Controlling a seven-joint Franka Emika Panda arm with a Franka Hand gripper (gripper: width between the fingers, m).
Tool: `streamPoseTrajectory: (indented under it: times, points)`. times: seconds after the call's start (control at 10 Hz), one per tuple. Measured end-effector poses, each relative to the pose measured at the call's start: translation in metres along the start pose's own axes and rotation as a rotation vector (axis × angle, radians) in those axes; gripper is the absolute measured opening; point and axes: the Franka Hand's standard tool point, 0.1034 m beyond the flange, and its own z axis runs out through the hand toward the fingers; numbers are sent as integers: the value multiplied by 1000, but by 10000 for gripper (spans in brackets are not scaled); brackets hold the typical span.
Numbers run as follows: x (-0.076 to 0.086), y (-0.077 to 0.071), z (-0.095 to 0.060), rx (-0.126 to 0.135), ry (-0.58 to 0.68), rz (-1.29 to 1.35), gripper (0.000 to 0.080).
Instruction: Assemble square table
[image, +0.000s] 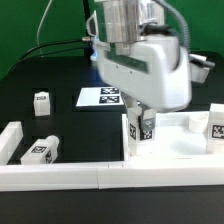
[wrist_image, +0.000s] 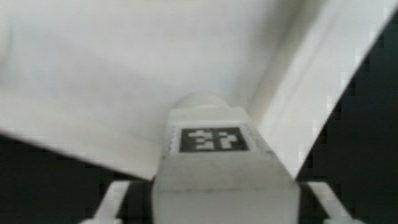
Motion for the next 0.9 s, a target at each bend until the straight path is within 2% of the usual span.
streamPoseTrajectory:
  times: [0.1, 0.5, 0.9]
  points:
    - [1, 0, 0, 11, -21, 132, 287]
    - [2, -1, -1, 14, -48, 425, 287]
    - [4, 0, 0, 13, -44, 609, 287]
